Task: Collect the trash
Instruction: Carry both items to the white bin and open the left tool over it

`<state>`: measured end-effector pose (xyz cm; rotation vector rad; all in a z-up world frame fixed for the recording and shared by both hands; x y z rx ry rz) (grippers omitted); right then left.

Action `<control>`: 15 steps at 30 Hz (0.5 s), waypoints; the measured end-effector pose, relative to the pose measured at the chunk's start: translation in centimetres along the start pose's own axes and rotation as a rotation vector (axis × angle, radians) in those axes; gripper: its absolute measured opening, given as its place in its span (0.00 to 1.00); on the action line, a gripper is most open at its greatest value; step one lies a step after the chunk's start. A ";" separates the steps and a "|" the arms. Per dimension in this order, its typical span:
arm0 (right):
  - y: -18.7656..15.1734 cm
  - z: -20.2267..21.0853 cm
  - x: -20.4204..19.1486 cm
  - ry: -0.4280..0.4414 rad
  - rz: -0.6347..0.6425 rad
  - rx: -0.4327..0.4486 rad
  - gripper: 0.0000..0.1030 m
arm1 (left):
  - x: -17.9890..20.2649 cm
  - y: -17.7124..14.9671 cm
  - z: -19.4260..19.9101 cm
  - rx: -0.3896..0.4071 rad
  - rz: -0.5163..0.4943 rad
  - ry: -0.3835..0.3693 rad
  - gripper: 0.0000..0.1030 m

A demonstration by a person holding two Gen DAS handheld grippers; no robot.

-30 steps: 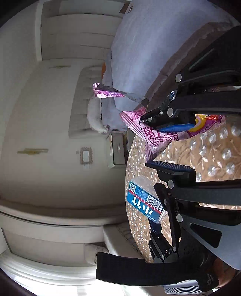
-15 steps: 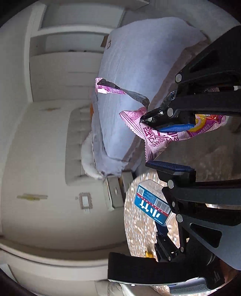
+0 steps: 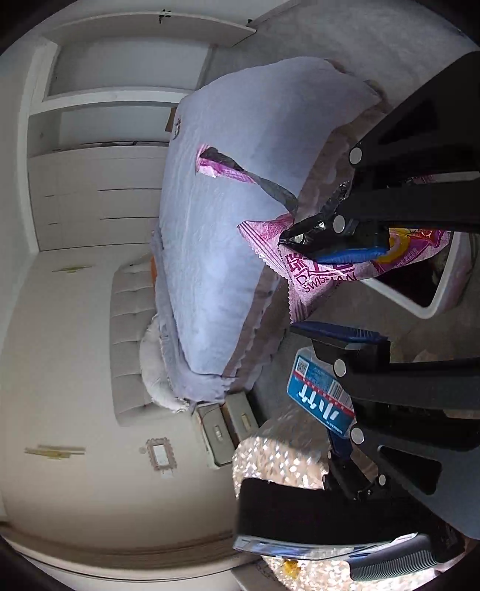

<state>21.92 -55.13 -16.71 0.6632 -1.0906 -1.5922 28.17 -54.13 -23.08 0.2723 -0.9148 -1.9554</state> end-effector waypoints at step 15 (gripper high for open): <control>-6.7 -7.2 3.4 0.030 -0.070 -0.112 0.29 | 4.9 -4.3 -11.9 -0.132 -0.153 -0.166 0.55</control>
Point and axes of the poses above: each gripper's, at about its wrist camera, not at the fingertips, and z roughly against the way its jaws point, x to its right, y to its top, the point moved 8 cm from there along -z, roughly the way its jaws point, and after that the axes turned 11 degrees about z, right-handed, at the moved point
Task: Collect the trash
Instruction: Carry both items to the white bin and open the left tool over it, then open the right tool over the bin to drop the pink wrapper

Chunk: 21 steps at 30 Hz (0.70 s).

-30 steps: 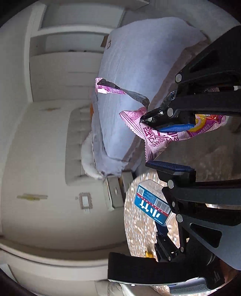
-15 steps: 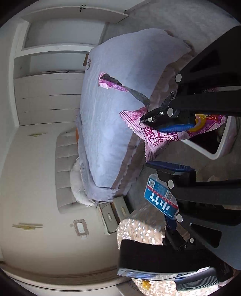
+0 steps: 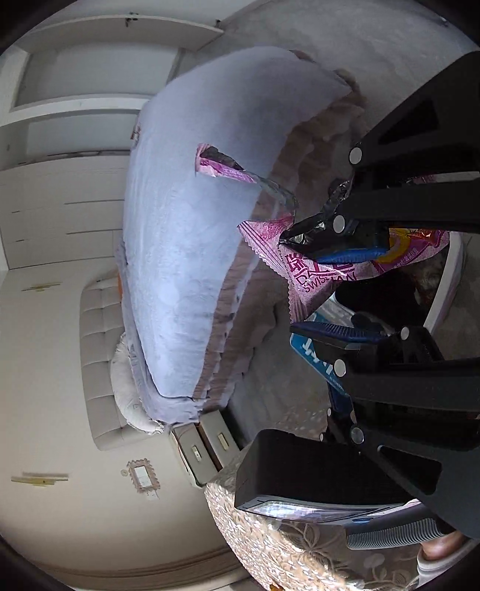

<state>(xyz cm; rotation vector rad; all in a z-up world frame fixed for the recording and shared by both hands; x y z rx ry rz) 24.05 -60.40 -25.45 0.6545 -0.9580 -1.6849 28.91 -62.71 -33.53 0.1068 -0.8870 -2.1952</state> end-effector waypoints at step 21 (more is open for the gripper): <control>-7.5 -8.2 3.2 0.027 -0.113 -0.181 0.29 | -0.1 -3.7 -10.0 -0.212 -0.085 -0.001 0.96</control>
Point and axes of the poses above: each gripper's, at about its wrist camera, not at the fingertips, and z roughly against the way its jaws point, x to its right, y to its top, the point moved 8 cm from there along -z, roughly the way its jaws point, and after that the axes turned 11 degrees about z, right-handed, at the moved point
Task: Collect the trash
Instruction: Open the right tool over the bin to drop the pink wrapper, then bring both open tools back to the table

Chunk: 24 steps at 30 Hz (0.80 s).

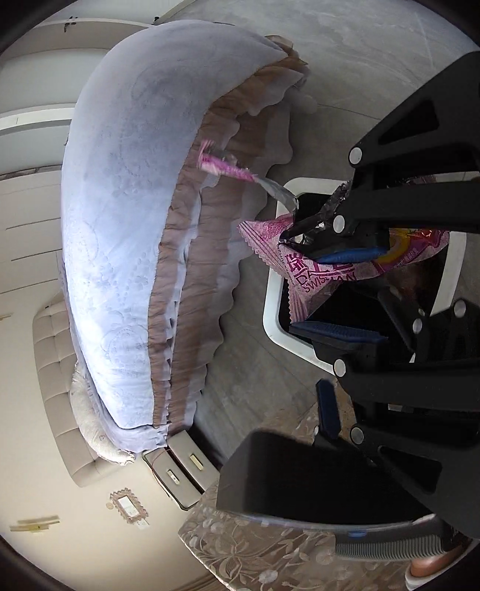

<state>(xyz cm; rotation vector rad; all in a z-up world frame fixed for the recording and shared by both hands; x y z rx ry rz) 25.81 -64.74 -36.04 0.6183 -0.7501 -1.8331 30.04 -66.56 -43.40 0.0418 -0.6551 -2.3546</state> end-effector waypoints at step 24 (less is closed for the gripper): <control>-3.3 -6.4 -2.5 -0.018 0.129 -0.211 0.95 | -9.7 3.2 13.1 0.280 0.278 0.324 0.96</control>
Point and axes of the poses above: each gripper's, at about its wrist camera, not at the fingertips, and z roughly against the way its jaws point, x to its right, y to its top, the point moved 8 cm from there along -z, roughly the way its jaws point, and after that the axes turned 11 degrees about z, right-handed, at the moved point
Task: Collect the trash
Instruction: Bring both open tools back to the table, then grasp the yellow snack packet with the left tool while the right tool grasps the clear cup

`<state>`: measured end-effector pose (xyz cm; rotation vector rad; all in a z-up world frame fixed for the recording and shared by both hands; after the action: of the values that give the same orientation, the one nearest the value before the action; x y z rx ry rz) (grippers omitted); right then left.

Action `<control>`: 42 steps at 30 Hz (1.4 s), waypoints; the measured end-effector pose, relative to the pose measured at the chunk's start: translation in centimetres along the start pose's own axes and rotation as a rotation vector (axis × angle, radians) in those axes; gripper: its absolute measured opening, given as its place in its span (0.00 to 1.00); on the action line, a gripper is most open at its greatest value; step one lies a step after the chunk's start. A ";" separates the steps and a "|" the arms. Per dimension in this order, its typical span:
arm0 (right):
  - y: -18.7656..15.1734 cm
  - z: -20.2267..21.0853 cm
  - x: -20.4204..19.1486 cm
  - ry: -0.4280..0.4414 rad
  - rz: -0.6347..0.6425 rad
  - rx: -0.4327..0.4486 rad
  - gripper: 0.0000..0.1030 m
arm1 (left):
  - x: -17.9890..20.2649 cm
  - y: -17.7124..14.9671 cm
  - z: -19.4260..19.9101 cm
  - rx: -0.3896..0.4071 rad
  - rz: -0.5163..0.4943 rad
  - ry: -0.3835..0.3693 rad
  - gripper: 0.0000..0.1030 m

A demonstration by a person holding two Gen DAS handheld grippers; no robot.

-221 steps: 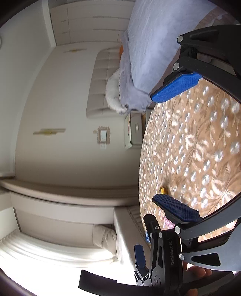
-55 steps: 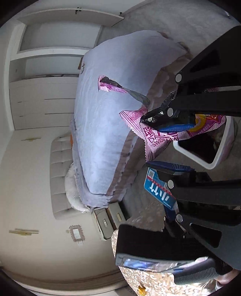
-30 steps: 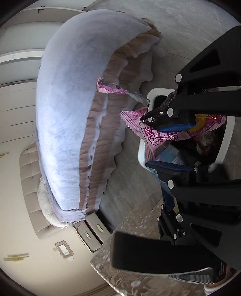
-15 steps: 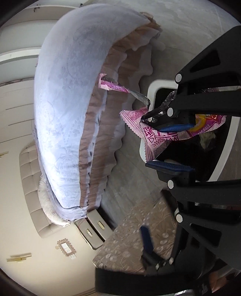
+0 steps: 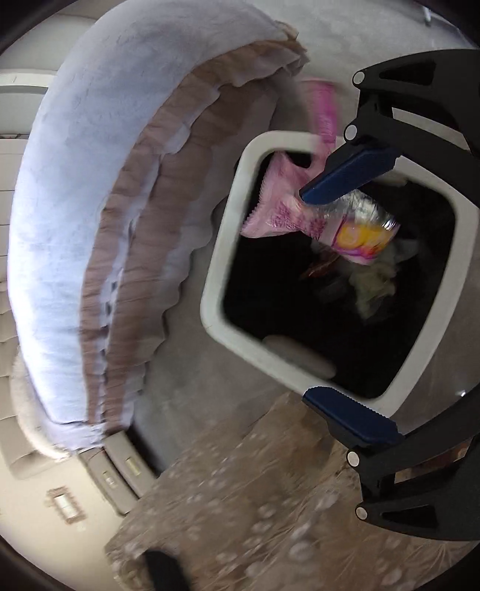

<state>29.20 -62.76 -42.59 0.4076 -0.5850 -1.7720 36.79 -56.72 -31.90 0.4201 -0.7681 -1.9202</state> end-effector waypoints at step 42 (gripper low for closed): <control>12.1 32.4 -45.2 0.599 0.521 0.538 0.95 | -45.3 -1.6 32.9 0.343 0.502 0.477 0.96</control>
<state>33.15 -16.08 -10.35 1.0126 -0.6499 -0.9076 36.95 -4.96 -10.37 0.7802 -0.7888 -1.1588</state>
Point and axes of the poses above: each gripper's, at about its wrist camera, not at the fingertips, and z roughly against the way its jaws point, x to its right, y to its top, the point moved 8 cm from there along -z, roughly the way its jaws point, and after that the axes turned 11 degrees about z, right-handed, at the moved point
